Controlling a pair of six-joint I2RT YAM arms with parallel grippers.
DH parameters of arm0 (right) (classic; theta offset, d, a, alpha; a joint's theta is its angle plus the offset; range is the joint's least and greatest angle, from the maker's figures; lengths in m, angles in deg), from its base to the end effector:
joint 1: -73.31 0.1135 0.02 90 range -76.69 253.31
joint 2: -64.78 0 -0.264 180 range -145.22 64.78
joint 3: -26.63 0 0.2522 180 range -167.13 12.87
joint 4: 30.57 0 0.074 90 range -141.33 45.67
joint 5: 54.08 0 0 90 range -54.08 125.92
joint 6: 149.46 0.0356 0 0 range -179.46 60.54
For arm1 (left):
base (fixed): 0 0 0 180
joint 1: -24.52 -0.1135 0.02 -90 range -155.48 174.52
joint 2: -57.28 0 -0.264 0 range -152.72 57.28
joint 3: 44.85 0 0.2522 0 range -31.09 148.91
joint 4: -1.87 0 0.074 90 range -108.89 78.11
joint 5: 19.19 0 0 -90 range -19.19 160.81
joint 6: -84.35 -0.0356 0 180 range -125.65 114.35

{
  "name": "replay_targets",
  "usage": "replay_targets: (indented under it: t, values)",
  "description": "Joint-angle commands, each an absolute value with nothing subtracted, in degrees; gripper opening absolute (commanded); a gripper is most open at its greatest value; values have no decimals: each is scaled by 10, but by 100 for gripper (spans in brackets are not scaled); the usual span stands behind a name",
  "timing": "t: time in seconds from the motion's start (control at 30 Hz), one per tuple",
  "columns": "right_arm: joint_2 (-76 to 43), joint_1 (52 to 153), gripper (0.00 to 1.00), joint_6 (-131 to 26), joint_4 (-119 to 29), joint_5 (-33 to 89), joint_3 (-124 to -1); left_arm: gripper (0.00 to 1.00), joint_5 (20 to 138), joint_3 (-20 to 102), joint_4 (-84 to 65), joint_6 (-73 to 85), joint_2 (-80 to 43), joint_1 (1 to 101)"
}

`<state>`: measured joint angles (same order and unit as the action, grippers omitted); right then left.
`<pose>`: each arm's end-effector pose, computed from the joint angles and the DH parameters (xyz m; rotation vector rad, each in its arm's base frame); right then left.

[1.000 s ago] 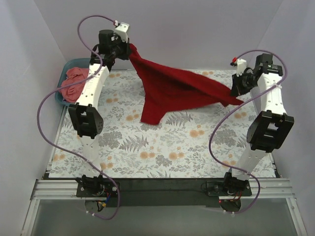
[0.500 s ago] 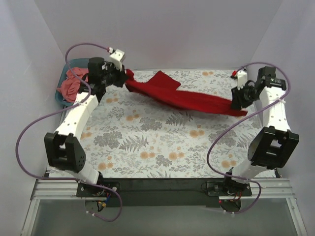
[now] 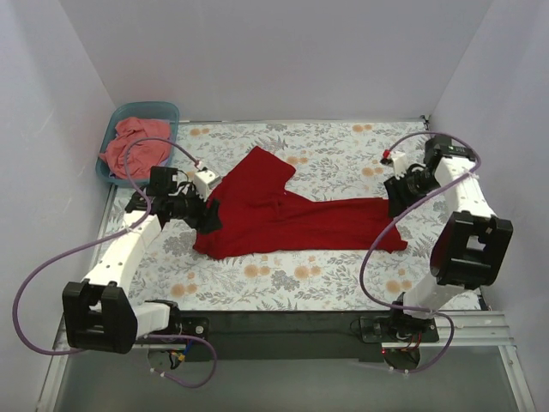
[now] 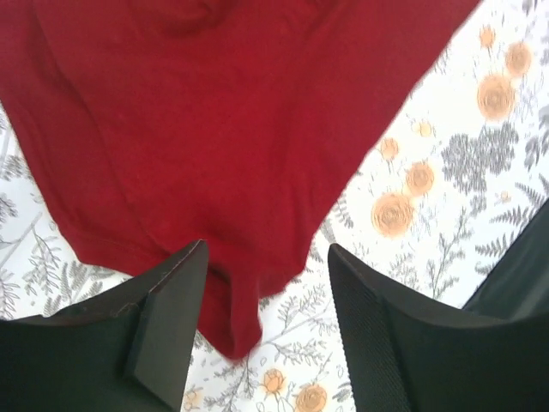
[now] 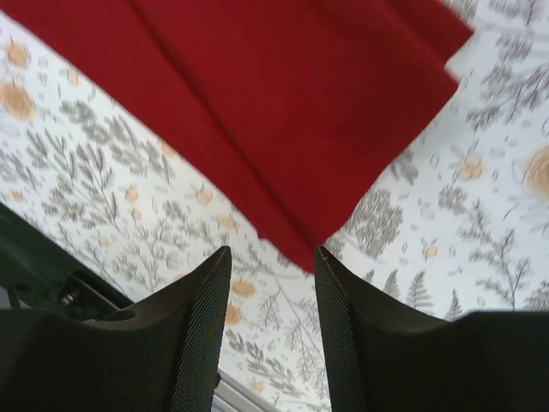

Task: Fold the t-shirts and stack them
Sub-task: Flatten the tshirt out

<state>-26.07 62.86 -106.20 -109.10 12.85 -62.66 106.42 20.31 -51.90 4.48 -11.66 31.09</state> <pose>0.2920 -0.0397 0.2654 -0.9105 2.6208 0.3820 0.2281 -0.0471 0.2564 0.1576 2.5337 -0.9100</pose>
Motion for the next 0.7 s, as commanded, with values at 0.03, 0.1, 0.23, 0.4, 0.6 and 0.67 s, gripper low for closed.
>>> replay_targets:
  t: [0.03, 0.1, 0.23, 0.4, 0.6, 0.67]
  values:
    - [-338, 682, 45, -974, -1044, 118, -706, 59, 1067, 277, -429, 109, -199, 308]
    - [-383, 686, 41, -956, -1036, 124, -733, 60, 1061, 368, -410, 144, -270, 309]
    - [-439, 686, 38, -937, -1030, 160, -795, 58, 1033, 546, -410, 202, -453, 309]
    - [-484, 686, 47, -922, -1023, 184, -822, 64, 995, 683, -357, 262, -623, 321]
    - [-488, 688, 56, -936, -1019, 198, -796, 70, 938, 834, -356, 281, -758, 349]
    - [-486, 688, 56, -937, -1008, 213, -794, 72, 928, 861, -350, 278, -776, 361]
